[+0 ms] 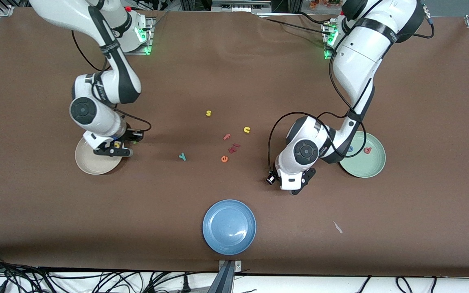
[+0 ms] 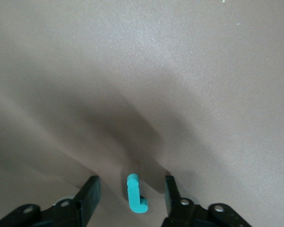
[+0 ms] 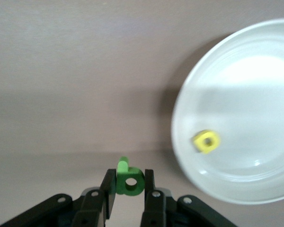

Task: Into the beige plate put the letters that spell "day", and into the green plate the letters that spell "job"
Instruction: 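Drop the green 6 in the cream plate while the left gripper grasps teal l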

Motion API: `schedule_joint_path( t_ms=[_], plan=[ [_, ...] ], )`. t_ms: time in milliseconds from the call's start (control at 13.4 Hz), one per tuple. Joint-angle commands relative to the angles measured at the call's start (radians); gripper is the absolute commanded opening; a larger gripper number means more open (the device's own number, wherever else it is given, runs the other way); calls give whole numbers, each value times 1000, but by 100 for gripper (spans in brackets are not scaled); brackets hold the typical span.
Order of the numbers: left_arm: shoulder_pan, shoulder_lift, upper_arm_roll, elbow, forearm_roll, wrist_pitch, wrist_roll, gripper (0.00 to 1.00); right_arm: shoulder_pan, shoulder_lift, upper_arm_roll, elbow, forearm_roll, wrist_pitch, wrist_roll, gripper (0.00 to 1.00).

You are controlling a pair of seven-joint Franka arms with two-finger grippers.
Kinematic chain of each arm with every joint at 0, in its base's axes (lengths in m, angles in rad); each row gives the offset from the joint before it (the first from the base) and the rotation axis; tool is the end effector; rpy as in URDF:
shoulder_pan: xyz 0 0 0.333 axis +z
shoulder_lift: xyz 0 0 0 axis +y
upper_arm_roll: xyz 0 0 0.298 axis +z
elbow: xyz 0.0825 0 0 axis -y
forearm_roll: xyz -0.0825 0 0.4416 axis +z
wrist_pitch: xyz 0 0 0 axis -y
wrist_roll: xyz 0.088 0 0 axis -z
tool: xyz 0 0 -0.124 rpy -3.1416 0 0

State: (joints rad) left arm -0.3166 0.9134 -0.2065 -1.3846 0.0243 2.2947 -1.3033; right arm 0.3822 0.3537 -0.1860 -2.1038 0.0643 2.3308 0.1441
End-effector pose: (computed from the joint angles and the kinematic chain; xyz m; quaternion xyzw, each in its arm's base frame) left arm 0.6715 -0.3601 0.1044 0.9099 0.4085 -0.0527 0.0497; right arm 0.5853 0.1140 0.1634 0.9981 0.0062 -0.0570 0.0203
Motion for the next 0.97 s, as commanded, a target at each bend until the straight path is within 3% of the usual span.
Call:
schedule_joint_path(
  t_ms=[0,224,299,374,449,673,898],
  plan=[
    [-21,25,13,32,13,-1,-8,43,3,-10,-75,-5,-11,-11,-177,10],
    [-19,25,13,30,14,-1,-8,19,-44,14,-92,20,-9,-2,-299,17],
    [-18,24,13,30,14,-3,-7,13,-60,24,-92,36,-11,-5,-340,33],
    [-18,22,13,30,13,-7,-7,6,-74,28,-92,47,-8,-5,-366,90],
    [-16,16,13,30,16,-11,-7,0,-74,28,-92,57,-8,-11,-379,100],
    [8,-19,13,30,17,-65,2,0,-54,27,-78,97,0,-57,-351,100],
    [46,-106,12,29,16,-306,146,0,-51,28,-20,142,6,-99,-312,100]
  ],
)
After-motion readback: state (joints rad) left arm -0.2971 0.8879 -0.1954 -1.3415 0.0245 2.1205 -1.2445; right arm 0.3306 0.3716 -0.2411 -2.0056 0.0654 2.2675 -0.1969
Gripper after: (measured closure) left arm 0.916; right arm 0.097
